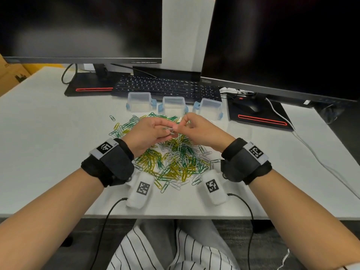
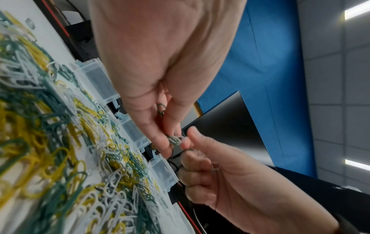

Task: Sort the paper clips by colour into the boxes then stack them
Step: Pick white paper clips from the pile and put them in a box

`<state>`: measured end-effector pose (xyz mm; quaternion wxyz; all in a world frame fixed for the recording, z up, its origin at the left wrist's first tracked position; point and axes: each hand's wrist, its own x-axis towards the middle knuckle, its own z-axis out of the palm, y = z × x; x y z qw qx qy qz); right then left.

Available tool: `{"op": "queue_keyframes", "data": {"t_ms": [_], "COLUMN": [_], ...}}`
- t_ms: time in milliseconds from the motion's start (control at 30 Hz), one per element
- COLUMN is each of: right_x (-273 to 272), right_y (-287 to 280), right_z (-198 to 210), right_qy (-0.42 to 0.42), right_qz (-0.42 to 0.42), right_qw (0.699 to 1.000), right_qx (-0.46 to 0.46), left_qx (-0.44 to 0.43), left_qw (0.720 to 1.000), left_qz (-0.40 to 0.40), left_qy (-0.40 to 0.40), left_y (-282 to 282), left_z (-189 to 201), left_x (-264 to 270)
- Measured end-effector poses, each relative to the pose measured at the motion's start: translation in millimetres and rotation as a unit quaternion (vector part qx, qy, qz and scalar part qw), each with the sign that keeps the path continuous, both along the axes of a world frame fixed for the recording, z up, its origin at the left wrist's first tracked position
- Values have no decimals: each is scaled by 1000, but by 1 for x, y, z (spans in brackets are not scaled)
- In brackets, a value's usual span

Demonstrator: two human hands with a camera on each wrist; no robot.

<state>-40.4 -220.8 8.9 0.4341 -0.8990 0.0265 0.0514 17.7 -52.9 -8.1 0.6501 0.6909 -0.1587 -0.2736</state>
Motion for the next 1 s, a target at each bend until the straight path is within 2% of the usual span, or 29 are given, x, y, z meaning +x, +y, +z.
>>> {"op": "queue_keyframes", "data": {"t_ms": [67, 167, 333, 367, 467, 500, 533, 667, 800, 933, 1000], "right_x": [3, 4, 4, 5, 9, 10, 10, 11, 15, 20, 23], "right_y": [1, 3, 5, 5, -1, -5, -9, -17, -29, -30, -29], "right_z": [0, 0, 0, -2, -2, -1, 0, -1, -9, -23, -30], "right_qy": [-33, -35, -61, -53, -13, -2, 13, 94, 99, 118, 117], "right_qz": [17, 43, 80, 73, -30, -58, -67, -13, 14, 76, 108], "right_qw": [999, 998, 988, 989, 997, 992, 992, 995, 978, 955, 945], "right_qx": [-24, -20, -121, -115, 73, 112, 108, -44, -181, -259, -286], "left_qx": [4, -22, 19, 24, 23, 23, 23, 44, 89, 126, 115], "left_qw": [1000, 999, 999, 998, 998, 998, 998, 997, 992, 978, 979], "left_qz": [1, 7, -30, -35, -39, -37, -34, -32, -13, 13, 21], "left_qy": [-2, 22, -37, -42, -45, -47, -50, -56, -92, -164, -168], "left_y": [0, 0, 2, 2, 3, 4, 5, 8, 8, 8, 8], "left_z": [0, 2, 6, 6, 7, 7, 7, 5, 6, 6, 6], "left_x": [-1, 0, -1, -1, -1, -1, 0, 0, -2, 3, 6]}}
